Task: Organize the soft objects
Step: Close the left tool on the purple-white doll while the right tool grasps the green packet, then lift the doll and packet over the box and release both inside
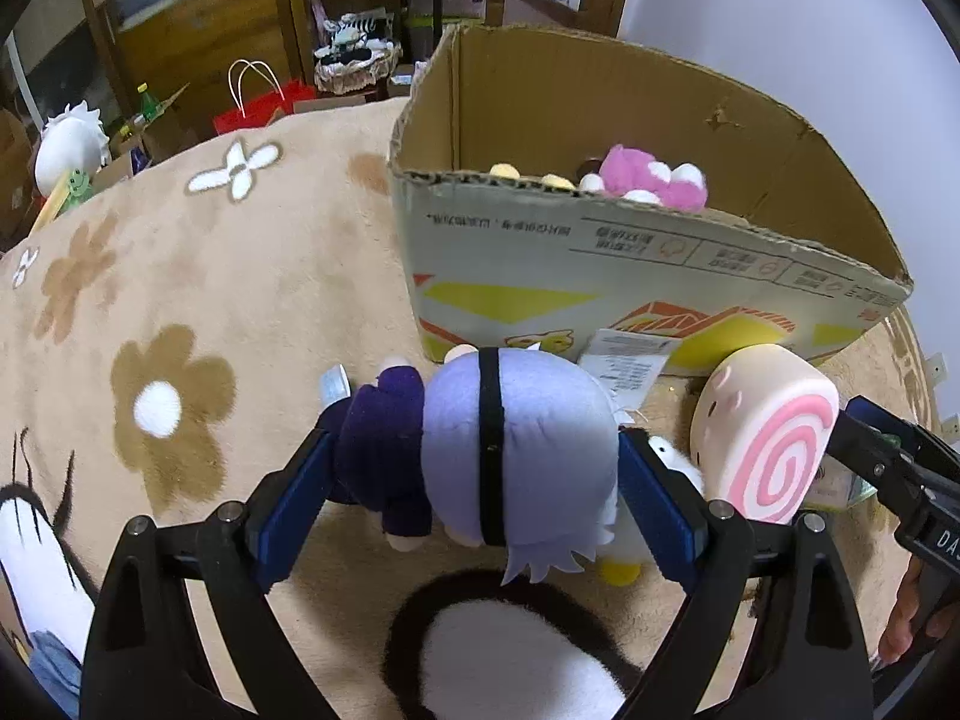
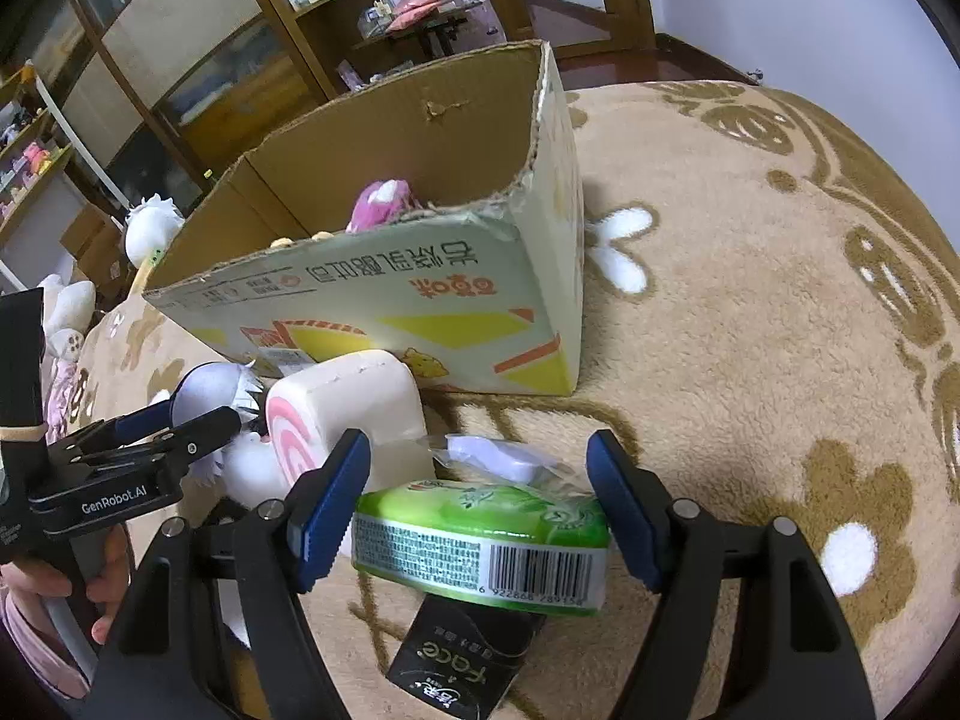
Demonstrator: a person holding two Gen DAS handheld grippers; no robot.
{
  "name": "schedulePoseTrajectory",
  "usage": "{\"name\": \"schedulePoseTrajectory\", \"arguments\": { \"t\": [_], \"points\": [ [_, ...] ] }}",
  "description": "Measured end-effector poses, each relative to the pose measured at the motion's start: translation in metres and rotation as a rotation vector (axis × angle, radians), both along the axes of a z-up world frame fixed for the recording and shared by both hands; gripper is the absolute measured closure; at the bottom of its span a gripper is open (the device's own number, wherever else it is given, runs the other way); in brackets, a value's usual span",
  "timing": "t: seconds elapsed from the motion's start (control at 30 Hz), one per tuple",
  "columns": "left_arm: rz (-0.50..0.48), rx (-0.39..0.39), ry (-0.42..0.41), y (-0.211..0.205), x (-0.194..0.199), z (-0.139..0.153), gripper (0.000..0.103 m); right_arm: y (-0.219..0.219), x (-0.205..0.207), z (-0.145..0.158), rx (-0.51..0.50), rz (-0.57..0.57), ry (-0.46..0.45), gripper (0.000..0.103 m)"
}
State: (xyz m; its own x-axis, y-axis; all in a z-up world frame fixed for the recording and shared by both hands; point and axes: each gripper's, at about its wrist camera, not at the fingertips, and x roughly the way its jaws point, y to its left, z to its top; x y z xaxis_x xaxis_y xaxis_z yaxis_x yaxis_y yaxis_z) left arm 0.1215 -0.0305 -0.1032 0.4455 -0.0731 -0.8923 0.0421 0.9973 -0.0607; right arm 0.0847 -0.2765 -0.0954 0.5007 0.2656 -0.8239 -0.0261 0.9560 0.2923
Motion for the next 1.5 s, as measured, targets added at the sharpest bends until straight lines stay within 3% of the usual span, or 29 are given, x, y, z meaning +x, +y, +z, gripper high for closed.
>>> {"name": "schedulePoseTrajectory", "arguments": {
  "t": [0.27,0.63,1.2,1.5],
  "points": [
    [0.012,0.003,-0.028,-0.001,-0.008,0.006,0.012,-0.004,-0.004,0.003,0.008,-0.013,0.003,0.025],
    [0.027,-0.038,-0.124,0.01,-0.026,0.032,0.012,-0.008,-0.016,0.029,0.027,-0.023,-0.075,0.028],
    [0.033,-0.065,-0.472,0.018,-0.053,0.095,0.012,-0.016,-0.029,0.101,0.123,-0.034,-0.297,0.028],
    [0.022,-0.05,-0.559,0.01,-0.025,0.112,0.012,-0.009,-0.009,0.126,0.122,-0.011,-0.406,0.028]
  ]
}}
